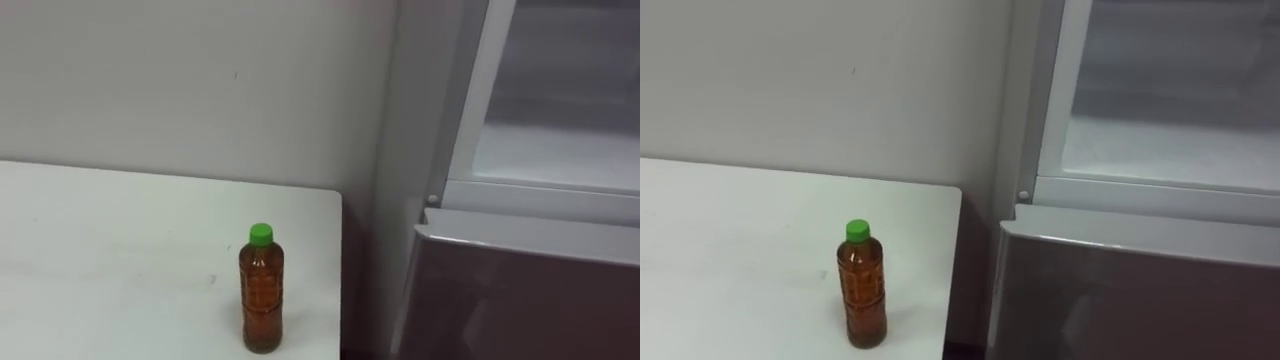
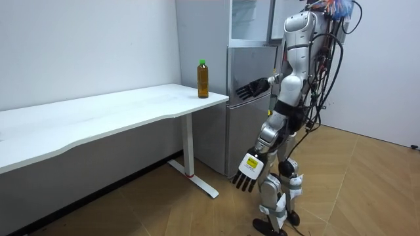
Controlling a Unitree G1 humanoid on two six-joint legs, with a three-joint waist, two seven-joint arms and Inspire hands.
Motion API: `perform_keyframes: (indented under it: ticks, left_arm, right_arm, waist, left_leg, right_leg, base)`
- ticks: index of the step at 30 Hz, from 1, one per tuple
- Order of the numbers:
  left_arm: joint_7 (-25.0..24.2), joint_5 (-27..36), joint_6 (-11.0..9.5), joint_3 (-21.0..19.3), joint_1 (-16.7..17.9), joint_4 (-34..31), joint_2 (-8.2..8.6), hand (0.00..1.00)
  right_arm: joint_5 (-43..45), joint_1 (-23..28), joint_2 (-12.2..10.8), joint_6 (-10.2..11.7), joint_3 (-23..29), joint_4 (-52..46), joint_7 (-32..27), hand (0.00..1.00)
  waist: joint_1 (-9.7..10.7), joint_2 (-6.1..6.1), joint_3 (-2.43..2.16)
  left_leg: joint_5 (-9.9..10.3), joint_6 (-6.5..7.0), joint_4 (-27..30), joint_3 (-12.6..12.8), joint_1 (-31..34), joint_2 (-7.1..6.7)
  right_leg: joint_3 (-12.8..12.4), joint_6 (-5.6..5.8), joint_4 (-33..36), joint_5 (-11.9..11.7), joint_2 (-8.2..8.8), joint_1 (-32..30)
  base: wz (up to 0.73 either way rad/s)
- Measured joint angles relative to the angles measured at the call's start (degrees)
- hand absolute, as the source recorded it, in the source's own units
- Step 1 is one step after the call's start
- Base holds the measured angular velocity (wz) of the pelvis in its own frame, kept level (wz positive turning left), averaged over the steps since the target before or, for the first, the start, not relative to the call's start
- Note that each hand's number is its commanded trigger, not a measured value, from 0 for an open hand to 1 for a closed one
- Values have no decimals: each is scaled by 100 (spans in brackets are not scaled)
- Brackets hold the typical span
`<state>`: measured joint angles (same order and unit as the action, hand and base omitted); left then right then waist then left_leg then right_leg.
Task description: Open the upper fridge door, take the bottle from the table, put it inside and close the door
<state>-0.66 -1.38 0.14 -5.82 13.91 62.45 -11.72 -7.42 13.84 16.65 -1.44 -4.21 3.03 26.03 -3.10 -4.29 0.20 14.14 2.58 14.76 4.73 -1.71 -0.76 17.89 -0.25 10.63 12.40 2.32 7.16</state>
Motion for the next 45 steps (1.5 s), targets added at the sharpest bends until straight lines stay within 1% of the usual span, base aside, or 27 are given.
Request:
perform_keyframes:
  ticks: [1,3,6,7,9,11,16,19,22,24,27,35,38,41,43,45]
  left_arm:
    - [1,-60,20,45,0,5,0,0]
    - [1,-169,109,163,-5,1,-4,0]
    - [1,-176,211,163,-4,2,-4,0]
    - [0,-194,223,163,-4,2,-4,0]
    - [-8,-305,234,162,-26,2,-4,0]
    - [-21,-325,234,157,-47,1,-3,0]
    - [-28,-332,238,156,-51,-11,-3,0]
    - [-29,-331,243,161,-56,-56,-1,0]
    - [-9,-352,238,197,-69,-61,0,0]
    - [2,-492,232,225,-61,-60,3,0]
    - [40,-563,231,269,-25,-56,7,0]
    - [178,-560,233,291,12,-54,9,0]
    - [243,-561,232,370,14,-50,8,0]
    - [246,-568,234,378,-19,-49,12,0]
    - [243,-584,235,378,-26,-49,12,0]
    - [238,-618,238,378,-28,-49,12,0]
  right_arm:
    - [-1,-10,0,-2,-1,-58,66,0]
    - [-2,-103,-1,-92,-16,-233,321,0]
    - [0,-230,-17,-206,-23,-364,507,0]
    - [0,-253,-17,-226,-23,-393,546,0]
    - [-103,-304,-22,-229,-21,-445,605,0]
    - [-181,-366,-39,-229,-21,-460,605,0]
    - [-181,-496,-56,-229,-17,-659,584,0]
    - [-174,-579,-59,-230,-18,-690,571,0]
    - [-177,-736,-62,-228,-15,-693,456,0]
    - [-178,-818,-70,-224,-14,-694,336,0]
    - [-235,-835,-73,-215,-12,-744,197,0]
    - [-640,-851,-130,-214,-23,-805,-220,0]
    - [-767,-903,-213,-213,-64,-805,-414,0]
    - [-814,-1074,-314,-213,-114,-805,-609,0]
    - [-812,-1224,-341,-213,-135,-805,-677,0]
    - [-825,-1362,-344,-192,-143,-805,-798,0]
  waist:
    - [-19,-1,0]
    - [-55,-2,-2]
    - [-83,-5,-4]
    - [-92,-5,-4]
    - [-190,-9,-5]
    - [-211,-10,-5]
    - [-224,-7,-5]
    - [-218,18,-7]
    - [-212,52,-7]
    - [-215,78,-8]
    - [-220,100,-8]
    - [-231,100,-9]
    - [-259,99,-9]
    - [-341,97,-8]
    - [-356,93,-6]
    - [-364,80,-4]
  left_leg:
    - [0,1,4,0,0,0]
    - [-1,3,11,-4,-2,0]
    - [-7,10,23,-15,-2,0]
    - [-8,11,25,-15,-3,0]
    - [-8,11,25,-12,-27,4]
    - [-9,12,25,-12,-48,4]
    - [-8,13,24,-16,-86,4]
    - [-8,13,43,-23,-82,3]
    - [-8,13,54,-28,-80,3]
    - [-8,13,60,-28,-81,4]
    - [-8,14,62,-32,-72,3]
    - [-11,17,62,-73,-64,-3]
    - [-12,17,68,-91,-65,-3]
    - [-13,15,71,-111,-54,-3]
    - [-13,15,89,-155,-31,-13]
    - [-20,25,102,-208,7,-27]
  right_leg:
    - [-7,-2,2,-2,-1,0]
    - [-18,-5,11,-9,0,5]
    - [-23,-9,23,-14,1,13]
    - [-24,-11,23,-15,0,16]
    - [-52,-16,23,-23,-11,33]
    - [-59,-15,22,-26,-29,57]
    - [-64,-12,20,-31,-33,100]
    - [-59,-12,27,-32,-37,104]
    - [-53,-13,28,-33,-35,110]
    - [-47,-15,29,-36,-32,113]
    - [-40,-16,27,-41,-27,109]
    - [52,-13,27,-43,-29,119]
    - [93,-12,27,-43,-17,130]
    - [124,-12,27,-43,8,127]
    - [143,-12,26,-43,12,128]
    - [239,-12,20,-43,23,128]
  base:
    - [0]
    - [0]
    - [0]
    - [0]
    - [-4]
    - [0]
    - [0]
    - [0]
    - [0]
    - [0]
    - [0]
    - [1]
    - [2]
    - [2]
    - [11]
    - [16]
